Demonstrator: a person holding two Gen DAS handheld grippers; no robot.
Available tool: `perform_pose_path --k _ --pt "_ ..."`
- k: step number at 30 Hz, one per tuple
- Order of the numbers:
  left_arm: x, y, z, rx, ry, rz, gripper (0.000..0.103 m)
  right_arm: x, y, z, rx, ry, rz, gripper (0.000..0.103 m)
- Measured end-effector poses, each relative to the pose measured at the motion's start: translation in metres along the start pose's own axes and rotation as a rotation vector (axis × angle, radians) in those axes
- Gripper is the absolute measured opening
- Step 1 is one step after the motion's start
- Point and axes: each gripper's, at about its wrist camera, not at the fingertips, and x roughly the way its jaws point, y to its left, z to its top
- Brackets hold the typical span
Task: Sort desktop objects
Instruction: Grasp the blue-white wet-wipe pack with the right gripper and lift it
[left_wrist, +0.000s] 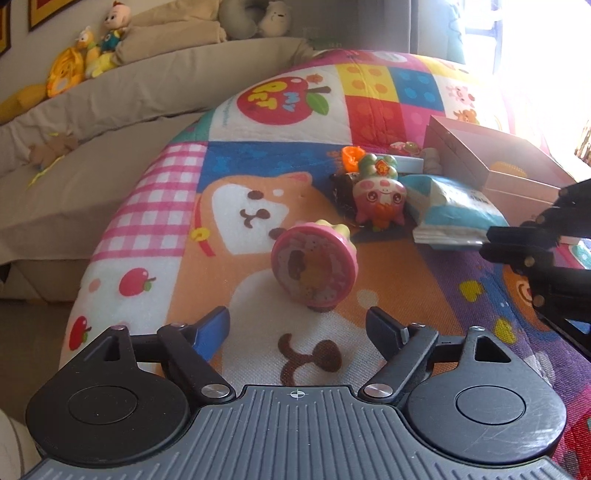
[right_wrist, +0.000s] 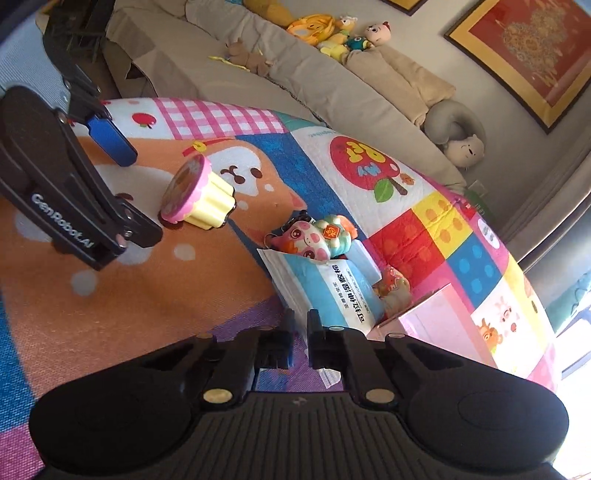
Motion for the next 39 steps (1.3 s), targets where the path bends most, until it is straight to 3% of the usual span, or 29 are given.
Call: perform_pose_path --k 5,7,13,14,16,17,18,25,27,28,33,39 --pt "-0.01 -0.004 0.002 0.002 -0.018 0.006 0.093 -0.03 -0.016 -0.019 0.169 0.044 0.139 0.006" --pt "-0.013 -0.007 0.001 0.005 -0.024 0.0 0.095 -0.044 -0.023 -0.032 0.238 0.068 0.194 0.0" --pt "-0.01 -0.019 -0.001 0.01 -0.017 -0.002 0.095 -0.079 -0.046 -0.07 0.392 0.038 0.236 0.004" --pt "-0.009 -0.021 -0.001 0.011 -0.016 0.002 0.095 -0.079 -0.051 -0.07 0.419 0.03 0.229 0.012" --pt "-0.01 -0.024 -0.003 0.02 -0.017 0.014 0.096 -0.074 -0.06 -0.066 0.471 0.006 0.2 0.048" --pt "-0.01 -0.025 -0.004 0.024 -0.016 0.017 0.096 -0.069 -0.064 -0.062 0.494 -0.016 0.193 0.075" --pt "-0.011 -0.025 -0.005 0.029 -0.013 0.02 0.096 -0.063 -0.067 -0.057 0.511 -0.043 0.191 0.079" --pt "-0.013 -0.019 -0.009 0.023 0.007 0.046 0.097 0.012 -0.069 -0.019 0.622 -0.025 0.291 0.079" --pt "-0.014 -0.018 -0.009 0.018 -0.006 0.047 0.097 0.029 -0.065 -0.017 0.646 0.02 0.336 0.051" --pt "-0.014 -0.017 -0.008 0.011 -0.019 0.047 0.097 0.031 -0.063 -0.019 0.656 0.038 0.35 0.051" --pt "-0.009 -0.014 0.003 -0.053 -0.108 -0.001 0.097 -0.004 -0.06 -0.049 0.653 0.034 0.367 0.05" --pt "0.015 -0.006 0.012 -0.119 -0.096 -0.013 0.097 -0.066 -0.067 -0.12 0.719 0.074 0.284 0.05"
